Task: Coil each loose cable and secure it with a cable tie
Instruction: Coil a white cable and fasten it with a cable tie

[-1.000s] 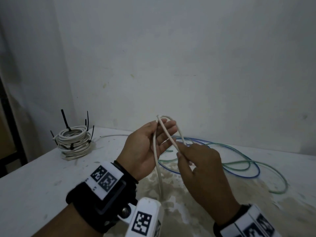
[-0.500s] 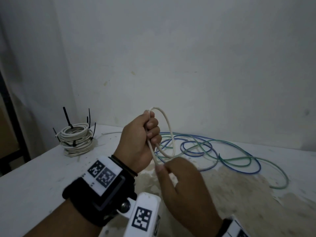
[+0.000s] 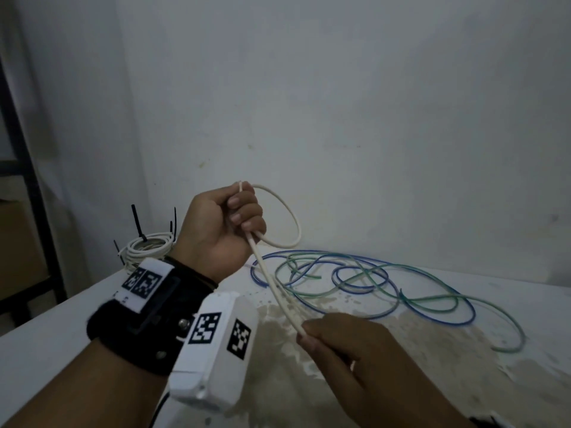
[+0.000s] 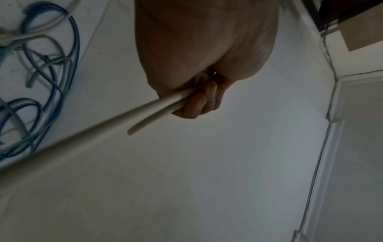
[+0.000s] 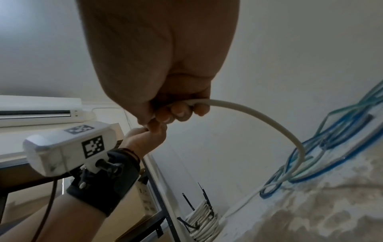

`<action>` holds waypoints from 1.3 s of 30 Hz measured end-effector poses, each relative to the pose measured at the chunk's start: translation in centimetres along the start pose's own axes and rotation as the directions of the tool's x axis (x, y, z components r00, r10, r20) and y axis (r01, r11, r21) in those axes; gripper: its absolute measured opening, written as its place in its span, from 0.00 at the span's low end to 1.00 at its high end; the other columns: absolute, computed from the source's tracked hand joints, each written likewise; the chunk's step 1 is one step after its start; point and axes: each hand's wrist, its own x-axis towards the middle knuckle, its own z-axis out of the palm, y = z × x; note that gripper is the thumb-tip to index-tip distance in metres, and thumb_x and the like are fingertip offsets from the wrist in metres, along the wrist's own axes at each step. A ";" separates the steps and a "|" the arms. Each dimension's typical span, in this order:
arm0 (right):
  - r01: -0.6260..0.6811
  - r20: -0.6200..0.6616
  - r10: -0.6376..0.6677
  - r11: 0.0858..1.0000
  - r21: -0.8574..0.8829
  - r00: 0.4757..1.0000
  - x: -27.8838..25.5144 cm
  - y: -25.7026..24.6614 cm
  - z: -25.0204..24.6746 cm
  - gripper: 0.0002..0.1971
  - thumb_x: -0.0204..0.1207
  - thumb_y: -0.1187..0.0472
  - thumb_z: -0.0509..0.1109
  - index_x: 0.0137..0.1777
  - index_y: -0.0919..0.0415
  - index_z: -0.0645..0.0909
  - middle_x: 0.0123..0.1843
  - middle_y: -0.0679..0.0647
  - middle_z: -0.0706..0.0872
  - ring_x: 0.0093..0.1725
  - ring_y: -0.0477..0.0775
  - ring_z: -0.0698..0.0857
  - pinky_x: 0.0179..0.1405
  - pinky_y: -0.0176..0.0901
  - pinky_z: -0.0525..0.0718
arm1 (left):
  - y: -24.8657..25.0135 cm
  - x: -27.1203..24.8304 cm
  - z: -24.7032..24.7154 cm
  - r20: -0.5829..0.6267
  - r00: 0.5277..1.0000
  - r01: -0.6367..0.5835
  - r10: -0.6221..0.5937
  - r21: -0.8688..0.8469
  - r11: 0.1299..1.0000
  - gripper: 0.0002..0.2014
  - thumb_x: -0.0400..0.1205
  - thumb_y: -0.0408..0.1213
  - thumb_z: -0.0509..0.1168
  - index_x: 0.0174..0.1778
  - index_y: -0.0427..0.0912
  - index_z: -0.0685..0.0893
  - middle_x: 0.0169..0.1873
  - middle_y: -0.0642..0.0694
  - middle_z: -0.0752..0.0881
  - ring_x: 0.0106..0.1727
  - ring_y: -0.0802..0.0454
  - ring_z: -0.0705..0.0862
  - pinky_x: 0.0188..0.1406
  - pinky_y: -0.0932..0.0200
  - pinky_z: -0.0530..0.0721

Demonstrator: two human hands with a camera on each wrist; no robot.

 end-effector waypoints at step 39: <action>-0.448 -0.039 0.725 0.466 0.763 0.687 11.0 0.7 -7.3 0.09 0.83 0.63 0.56 0.43 0.60 0.75 0.22 0.48 0.65 0.17 0.44 0.60 0.17 0.32 0.55 | -6.5 -2.8 -0.9 0.252 0.953 -0.303 0.168 0.815 0.493 0.15 0.89 0.40 0.53 0.42 0.36 0.78 0.24 0.56 0.70 0.30 0.55 0.66 0.32 0.63 0.66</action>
